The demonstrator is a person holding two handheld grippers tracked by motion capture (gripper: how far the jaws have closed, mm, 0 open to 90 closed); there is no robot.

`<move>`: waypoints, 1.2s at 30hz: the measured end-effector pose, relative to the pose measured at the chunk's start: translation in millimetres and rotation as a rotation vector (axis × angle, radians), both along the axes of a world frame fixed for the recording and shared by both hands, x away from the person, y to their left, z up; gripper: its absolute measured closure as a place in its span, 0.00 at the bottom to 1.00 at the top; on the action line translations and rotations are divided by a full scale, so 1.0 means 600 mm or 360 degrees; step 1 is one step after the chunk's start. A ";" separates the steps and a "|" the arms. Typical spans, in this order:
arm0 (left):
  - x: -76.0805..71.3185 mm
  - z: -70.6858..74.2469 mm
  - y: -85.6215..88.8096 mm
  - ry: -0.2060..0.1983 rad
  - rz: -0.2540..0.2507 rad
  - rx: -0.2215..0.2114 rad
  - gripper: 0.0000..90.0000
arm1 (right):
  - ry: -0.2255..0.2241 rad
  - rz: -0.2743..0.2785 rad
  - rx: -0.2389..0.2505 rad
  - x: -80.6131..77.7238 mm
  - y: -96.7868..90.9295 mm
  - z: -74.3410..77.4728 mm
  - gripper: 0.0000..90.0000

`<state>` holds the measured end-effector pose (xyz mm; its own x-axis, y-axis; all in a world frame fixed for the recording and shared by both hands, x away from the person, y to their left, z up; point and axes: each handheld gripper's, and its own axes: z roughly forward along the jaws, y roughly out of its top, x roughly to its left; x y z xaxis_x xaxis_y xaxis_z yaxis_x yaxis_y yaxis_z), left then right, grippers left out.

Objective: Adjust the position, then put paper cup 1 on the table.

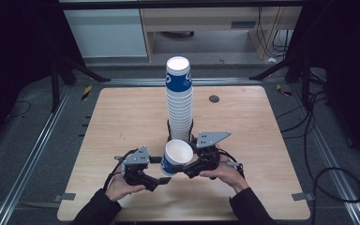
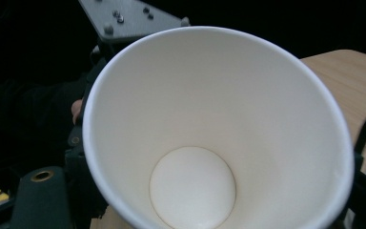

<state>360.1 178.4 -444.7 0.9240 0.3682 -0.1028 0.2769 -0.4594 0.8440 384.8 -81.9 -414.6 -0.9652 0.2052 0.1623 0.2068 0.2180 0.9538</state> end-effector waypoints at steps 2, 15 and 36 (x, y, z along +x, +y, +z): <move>0.004 0.000 0.007 -0.0002 0.0029 0.0009 0.21 | -0.0007 -0.0049 0.0007 0.002 -0.013 0.007 0.23; 0.028 0.010 0.060 -0.0007 0.0371 -0.0063 0.21 | -0.0061 -0.0313 -0.0114 0.010 -0.061 0.018 0.22; 0.041 0.014 0.095 -0.0014 0.0644 -0.0084 0.20 | -0.0100 -0.0717 -0.0224 0.024 -0.125 0.038 0.22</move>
<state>384.4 235.6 -436.3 0.7066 0.6967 -0.1240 0.4192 -0.2709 0.8665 399.1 -156.7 -391.6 -0.7820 0.6215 0.0470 0.2531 0.2476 0.9352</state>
